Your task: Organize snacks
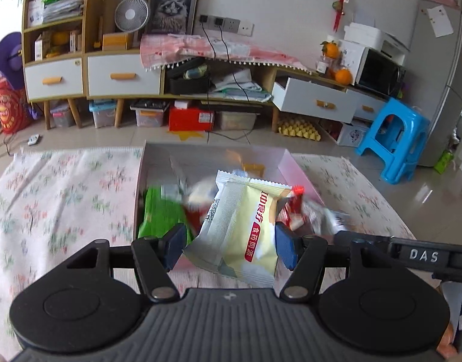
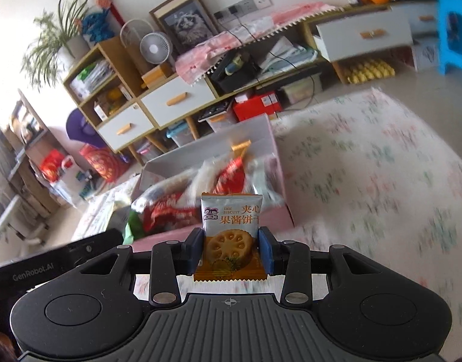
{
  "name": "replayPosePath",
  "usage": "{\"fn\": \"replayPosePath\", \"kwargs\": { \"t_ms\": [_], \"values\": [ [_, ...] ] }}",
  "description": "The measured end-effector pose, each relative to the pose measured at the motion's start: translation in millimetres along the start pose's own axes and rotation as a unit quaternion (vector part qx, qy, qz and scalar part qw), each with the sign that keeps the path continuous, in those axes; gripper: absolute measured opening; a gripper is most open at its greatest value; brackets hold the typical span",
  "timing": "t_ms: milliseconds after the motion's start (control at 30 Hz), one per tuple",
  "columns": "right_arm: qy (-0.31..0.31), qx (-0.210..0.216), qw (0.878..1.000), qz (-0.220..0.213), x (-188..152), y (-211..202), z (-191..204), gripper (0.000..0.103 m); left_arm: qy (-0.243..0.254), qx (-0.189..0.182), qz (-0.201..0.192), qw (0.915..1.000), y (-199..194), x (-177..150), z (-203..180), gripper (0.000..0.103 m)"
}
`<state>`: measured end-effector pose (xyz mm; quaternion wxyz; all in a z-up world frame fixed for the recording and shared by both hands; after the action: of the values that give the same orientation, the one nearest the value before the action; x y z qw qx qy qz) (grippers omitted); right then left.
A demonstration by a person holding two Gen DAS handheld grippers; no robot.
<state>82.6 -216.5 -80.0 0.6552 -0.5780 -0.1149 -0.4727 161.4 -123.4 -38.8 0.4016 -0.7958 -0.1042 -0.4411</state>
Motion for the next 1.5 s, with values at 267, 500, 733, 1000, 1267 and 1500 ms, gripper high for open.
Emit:
{"fn": "replayPosePath", "kwargs": {
  "t_ms": [267, 500, 733, 1000, 1267, 1500],
  "values": [
    [0.015, 0.013, 0.999, 0.029, 30, 48, 27, 0.039, -0.031, -0.016, 0.005, 0.9994, 31, 15, 18, 0.059],
    [0.032, 0.007, 0.999, 0.036, 31, 80, 31, 0.039, -0.035, 0.007, 0.023, 0.9991, 45, 12, 38, 0.059],
    [0.051, -0.009, 0.998, 0.027, 51, 92, 28, 0.041, -0.043, 0.026, 0.015, 0.9986, 46, 27, 45, 0.061],
    [0.057, -0.004, 0.998, 0.011, 50, 77, 16, 0.055, -0.037, 0.031, 0.004, 0.9988, 31, 26, 41, 0.064],
    [0.062, 0.003, 0.998, 0.003, 43, 42, -4, 0.055, -0.036, 0.03, -0.018, 0.9987, -9, 23, 36, 0.068],
    [0.039, 0.001, 0.999, 0.005, 11, -5, -24, 0.057, -0.037, 0.023, -0.006, 0.999, -41, -10, 25, 0.072]
  ]
}}
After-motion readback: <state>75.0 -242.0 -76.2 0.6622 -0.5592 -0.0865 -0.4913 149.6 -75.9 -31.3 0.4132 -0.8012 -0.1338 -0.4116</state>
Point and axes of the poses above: each gripper's, at about its wrist camera, not at the fingertips, and y roughly the way its jaws point, z to its left, x to its top, the point moved 10 cm from there along y, roughly the way its jaws point, and after that the axes turned 14 degrees about -x, right-handed, at the moved point
